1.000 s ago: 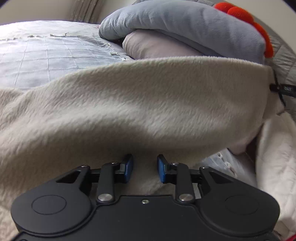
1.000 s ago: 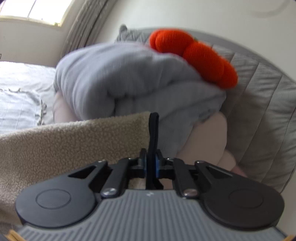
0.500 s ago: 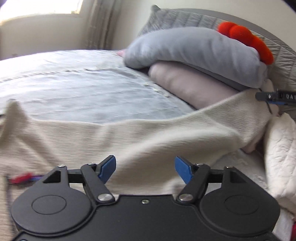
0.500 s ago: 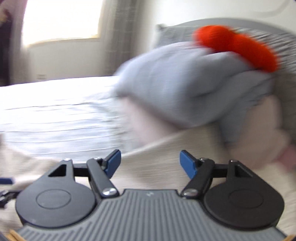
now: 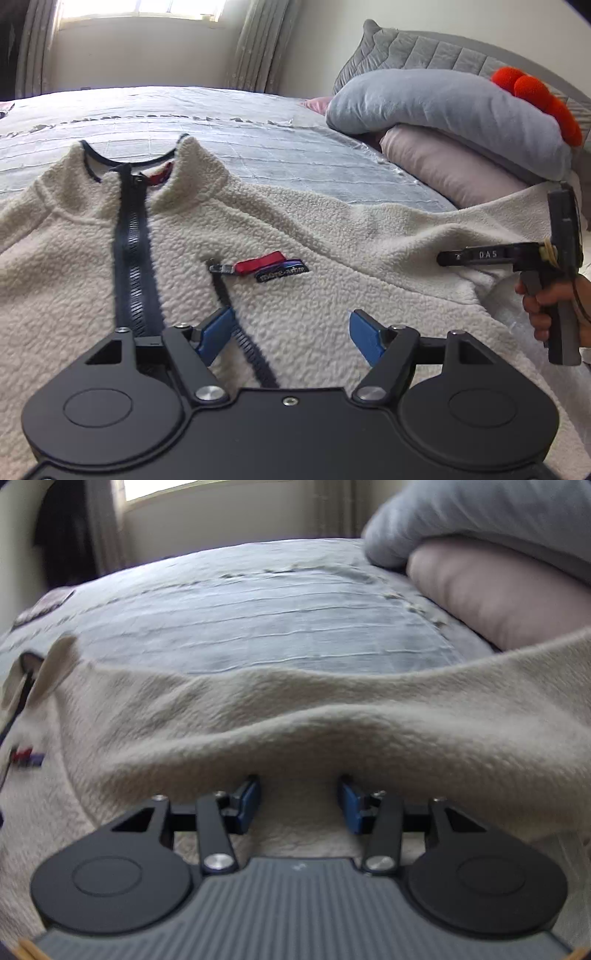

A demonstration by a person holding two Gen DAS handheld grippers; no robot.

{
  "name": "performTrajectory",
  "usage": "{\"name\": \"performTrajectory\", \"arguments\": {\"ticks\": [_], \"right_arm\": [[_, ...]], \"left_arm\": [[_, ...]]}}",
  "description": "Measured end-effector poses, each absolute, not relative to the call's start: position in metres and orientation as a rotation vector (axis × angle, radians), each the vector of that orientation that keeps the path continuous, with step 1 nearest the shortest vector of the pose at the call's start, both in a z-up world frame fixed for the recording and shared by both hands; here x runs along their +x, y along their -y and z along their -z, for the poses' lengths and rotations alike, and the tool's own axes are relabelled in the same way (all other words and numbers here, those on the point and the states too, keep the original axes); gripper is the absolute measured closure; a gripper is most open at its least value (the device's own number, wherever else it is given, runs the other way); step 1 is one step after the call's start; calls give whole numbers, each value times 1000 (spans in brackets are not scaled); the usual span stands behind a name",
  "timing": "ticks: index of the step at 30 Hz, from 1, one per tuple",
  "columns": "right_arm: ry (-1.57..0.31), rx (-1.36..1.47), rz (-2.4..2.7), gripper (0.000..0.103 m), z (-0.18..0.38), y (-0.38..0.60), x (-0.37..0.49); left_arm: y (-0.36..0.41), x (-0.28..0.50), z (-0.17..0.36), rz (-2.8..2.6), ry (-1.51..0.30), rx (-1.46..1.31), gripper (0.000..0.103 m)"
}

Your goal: Fold large clothes

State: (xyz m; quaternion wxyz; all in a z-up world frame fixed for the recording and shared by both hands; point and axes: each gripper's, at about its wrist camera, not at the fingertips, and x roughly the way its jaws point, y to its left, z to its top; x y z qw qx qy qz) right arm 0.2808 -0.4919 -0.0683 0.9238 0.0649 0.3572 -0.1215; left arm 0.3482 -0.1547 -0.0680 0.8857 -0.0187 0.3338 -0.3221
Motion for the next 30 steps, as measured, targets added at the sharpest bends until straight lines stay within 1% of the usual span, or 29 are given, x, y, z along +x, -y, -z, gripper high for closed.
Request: {"name": "performTrajectory", "arguments": {"ticks": [1,2,3,4,5,6,9,11,12,14,16,21,25,30], "right_arm": [[-740,129,304,61,64,494,276],[-751,108,347,58,59,493,273],[-763,80,366,58,54,490,267],[-766,75,356,57,48,486,261],[-766,85,341,52,42,482,254],[-767,101,324,50,35,477,248],[-767,123,273,41,18,455,231],[-772,116,233,31,8,434,223],[-775,105,208,29,4,422,219],[-777,88,160,21,0,400,211],[-793,91,104,17,-1,376,205],[-872,107,2,15,8,324,192],[-904,60,-58,10,14,285,182],[-944,20,-101,10,24,252,177]], "left_arm": [[147,344,64,633,-697,-29,31],[140,339,61,603,-693,-17,27],[130,334,58,562,-689,1,25],[119,328,54,517,-687,23,20],[109,323,52,479,-682,45,18],[97,316,49,442,-674,70,18],[58,298,43,335,-665,137,16],[32,288,39,277,-673,162,14],[21,284,37,253,-673,172,14],[-4,273,32,205,-667,198,13],[-27,265,27,169,-667,212,13],[-79,250,18,105,-682,223,12],[-114,246,21,83,-725,220,12],[-152,267,45,73,-872,127,12]]}}
